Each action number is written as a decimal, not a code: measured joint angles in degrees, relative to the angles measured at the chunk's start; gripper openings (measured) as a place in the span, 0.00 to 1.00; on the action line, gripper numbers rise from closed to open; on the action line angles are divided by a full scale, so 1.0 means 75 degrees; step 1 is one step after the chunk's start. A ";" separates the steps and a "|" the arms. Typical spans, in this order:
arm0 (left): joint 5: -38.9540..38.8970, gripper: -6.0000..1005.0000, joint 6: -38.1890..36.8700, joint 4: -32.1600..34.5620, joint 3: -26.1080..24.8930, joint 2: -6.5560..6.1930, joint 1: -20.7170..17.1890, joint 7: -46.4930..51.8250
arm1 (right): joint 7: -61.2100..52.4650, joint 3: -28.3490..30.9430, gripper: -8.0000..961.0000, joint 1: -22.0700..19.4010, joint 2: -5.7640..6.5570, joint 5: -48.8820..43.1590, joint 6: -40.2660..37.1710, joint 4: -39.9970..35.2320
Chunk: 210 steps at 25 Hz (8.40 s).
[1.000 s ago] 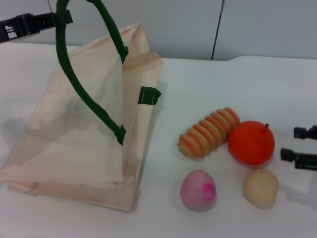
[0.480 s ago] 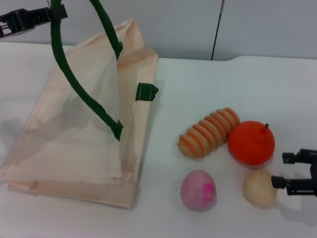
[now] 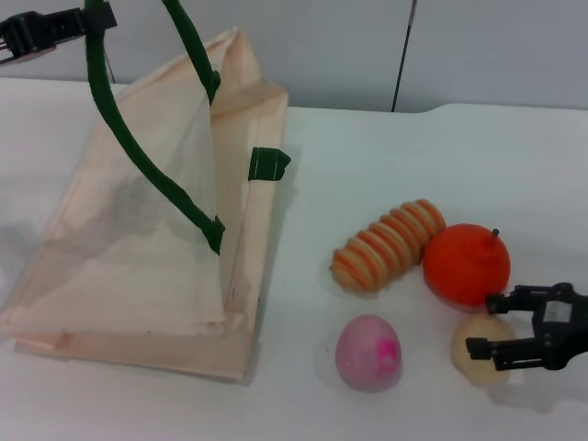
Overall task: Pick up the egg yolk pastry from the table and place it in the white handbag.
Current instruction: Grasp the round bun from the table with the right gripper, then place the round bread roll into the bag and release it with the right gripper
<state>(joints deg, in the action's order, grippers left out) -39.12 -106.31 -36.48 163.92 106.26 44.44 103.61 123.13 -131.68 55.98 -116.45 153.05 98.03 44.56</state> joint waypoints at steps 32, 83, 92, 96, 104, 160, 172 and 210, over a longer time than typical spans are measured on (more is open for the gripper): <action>0.0000 0.17 0.0089 0.0000 0.0000 0.0000 -0.0066 -0.0003 | -0.0514 0.0013 0.82 0.0213 -0.0036 -0.0932 -0.1093 -0.0440; -0.0105 0.19 0.0089 0.0005 0.0000 0.0000 -0.0066 0.0107 | -0.0630 -0.0012 0.66 0.0502 -0.0015 -0.1316 -0.0838 -0.0207; -0.0106 0.19 0.0090 0.0000 0.0000 0.0000 -0.0066 0.0107 | -0.0620 0.0002 0.64 0.0525 -0.0003 -0.1309 -0.0806 -0.0135; -0.0105 0.19 0.0090 0.0000 0.0000 0.0000 -0.0066 0.0107 | -0.0595 0.0001 0.64 0.0528 -0.0001 -0.1260 -0.0792 -0.0100; -0.0105 0.20 0.0089 0.0016 0.0000 0.0000 -0.0066 0.0107 | -0.0514 -0.0003 0.63 0.0622 0.0013 -0.0982 -0.0480 0.0187; -0.0233 0.22 -0.1118 0.0586 0.0023 -0.0160 0.0748 0.0449 | -0.1440 -0.0462 0.61 0.2143 0.0078 -0.0225 -0.4759 -0.6554; -0.0094 0.22 -0.1079 0.0600 0.0023 -0.0164 0.0827 0.0416 | -0.1311 -0.0220 0.61 0.1926 0.0059 -0.0297 -0.6256 -0.7486; -0.0505 0.24 -0.1004 0.0846 0.0001 -0.0326 0.0443 0.0482 | -0.1000 0.0107 0.71 0.1104 0.0138 -0.0308 -0.9357 -0.9028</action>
<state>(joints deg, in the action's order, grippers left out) -42.90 -113.84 -30.13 163.93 103.81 47.77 107.23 115.64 -130.88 64.27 -115.41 150.74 27.85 -23.15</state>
